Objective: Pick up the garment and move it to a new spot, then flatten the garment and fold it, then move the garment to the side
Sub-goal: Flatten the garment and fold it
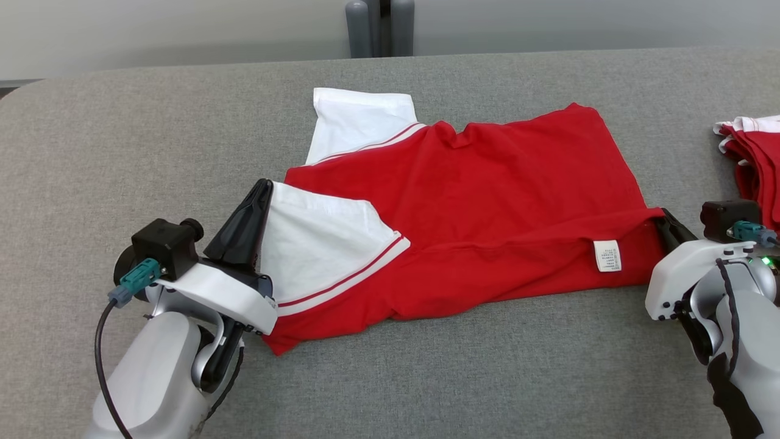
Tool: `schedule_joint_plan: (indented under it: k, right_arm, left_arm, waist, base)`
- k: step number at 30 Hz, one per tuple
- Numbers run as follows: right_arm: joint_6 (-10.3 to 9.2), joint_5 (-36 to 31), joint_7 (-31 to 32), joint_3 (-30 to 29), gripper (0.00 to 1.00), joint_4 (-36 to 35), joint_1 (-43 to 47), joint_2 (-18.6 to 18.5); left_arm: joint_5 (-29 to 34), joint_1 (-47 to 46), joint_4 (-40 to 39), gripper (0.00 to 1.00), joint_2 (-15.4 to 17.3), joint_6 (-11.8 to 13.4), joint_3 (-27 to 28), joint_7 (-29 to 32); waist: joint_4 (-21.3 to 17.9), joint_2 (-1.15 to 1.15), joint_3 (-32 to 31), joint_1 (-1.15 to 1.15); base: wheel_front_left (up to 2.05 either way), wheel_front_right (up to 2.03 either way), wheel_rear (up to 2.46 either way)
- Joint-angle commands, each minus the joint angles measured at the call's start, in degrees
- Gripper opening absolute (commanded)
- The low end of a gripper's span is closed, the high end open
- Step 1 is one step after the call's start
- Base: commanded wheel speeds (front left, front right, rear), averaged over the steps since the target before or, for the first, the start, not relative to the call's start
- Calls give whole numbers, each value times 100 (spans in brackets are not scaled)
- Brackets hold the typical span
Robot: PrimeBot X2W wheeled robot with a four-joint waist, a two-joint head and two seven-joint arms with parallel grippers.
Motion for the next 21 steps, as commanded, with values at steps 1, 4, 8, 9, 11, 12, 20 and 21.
schedule_joint_plan:
  k: [1, 4, 8, 9, 11, 12, 20, 21]
  right_arm:
    - [-4, -29, -81, 8, 15, 126, -88, 12]
    - [-4, 84, -222, -10, 81, 370, -186, 100]
    - [-4, 169, -519, -55, 100, 535, -169, 98]
    - [-4, 200, -584, -87, 100, 529, -134, 91]
    - [-4, 255, -676, -180, 100, 507, -22, 73]
    - [-4, 284, -700, -225, 100, 486, 34, 60]
    - [-3, 449, -755, -543, 100, 274, 505, -21]
    - [-3, 455, -755, -569, 100, 237, 547, -21]
  left_arm:
    - [73, -48, 52, 0, -22, -27, 90, -19]
    - [181, -45, 187, 97, -149, -50, 147, -20]
    - [75, 156, 308, 100, -211, -77, 256, -20]
    - [16, 235, 292, 100, -221, -80, 317, -20]
    - [-126, 475, 253, 100, -236, -8, 462, -20]
    - [-237, 612, 234, 100, -252, 26, 531, 21]
    - [-1064, 1925, -404, 100, -426, 443, 562, 1515]
    - [-1123, 2036, -489, 100, -454, 529, 555, 1663]
  waist:
    - [5, 0, 0, 0]
    - [-8, 0, -29, 0]
    - [-38, 0, -143, 0]
    - [-48, 0, -180, 0]
    - [-75, 0, -250, 0]
    - [-87, 0, -273, 0]
    - [-75, 0, -357, 0]
    - [-65, 0, -357, 0]
  base:
    - [0, 0, 0]
    - [0, 0, 0]
    - [0, 0, 0]
    - [0, 0, 0]
    - [0, 0, 0]
    - [0, 0, 0]
    - [0, 0, 0]
    - [0, 0, 0]
